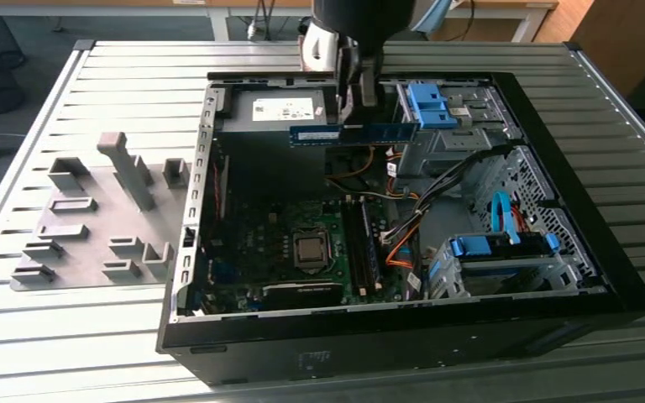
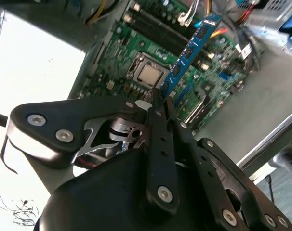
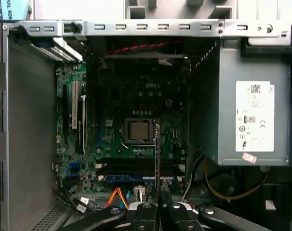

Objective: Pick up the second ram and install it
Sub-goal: 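Pick up the second ram and move it above second insertion slot, then insert the second ram into the second slot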

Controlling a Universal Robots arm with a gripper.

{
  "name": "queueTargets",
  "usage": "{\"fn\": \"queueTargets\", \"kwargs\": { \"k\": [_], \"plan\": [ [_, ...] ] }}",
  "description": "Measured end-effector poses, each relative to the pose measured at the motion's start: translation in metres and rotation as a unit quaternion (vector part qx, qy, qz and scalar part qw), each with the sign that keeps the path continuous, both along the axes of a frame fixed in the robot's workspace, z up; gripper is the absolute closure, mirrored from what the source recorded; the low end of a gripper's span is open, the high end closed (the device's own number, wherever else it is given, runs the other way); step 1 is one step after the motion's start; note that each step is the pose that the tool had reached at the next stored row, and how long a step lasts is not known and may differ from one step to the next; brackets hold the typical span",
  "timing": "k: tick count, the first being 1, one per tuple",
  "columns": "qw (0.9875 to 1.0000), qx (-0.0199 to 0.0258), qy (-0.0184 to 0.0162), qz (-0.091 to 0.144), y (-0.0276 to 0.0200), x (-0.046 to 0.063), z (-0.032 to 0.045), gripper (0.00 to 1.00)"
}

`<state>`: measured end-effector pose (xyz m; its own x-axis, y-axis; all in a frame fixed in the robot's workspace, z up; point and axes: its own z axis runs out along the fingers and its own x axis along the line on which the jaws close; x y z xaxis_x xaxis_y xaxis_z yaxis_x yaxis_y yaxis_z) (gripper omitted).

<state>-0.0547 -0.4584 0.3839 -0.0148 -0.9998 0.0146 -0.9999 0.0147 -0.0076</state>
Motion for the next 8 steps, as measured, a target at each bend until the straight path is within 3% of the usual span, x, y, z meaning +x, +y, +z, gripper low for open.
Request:
{"fn": "queueTargets", "kwargs": {
  "k": [8],
  "plan": [
    [1.0000, 0.0000, 0.0000, 0.000, 0.0000, 0.0005, 0.0000, 0.86]
  ]
}}
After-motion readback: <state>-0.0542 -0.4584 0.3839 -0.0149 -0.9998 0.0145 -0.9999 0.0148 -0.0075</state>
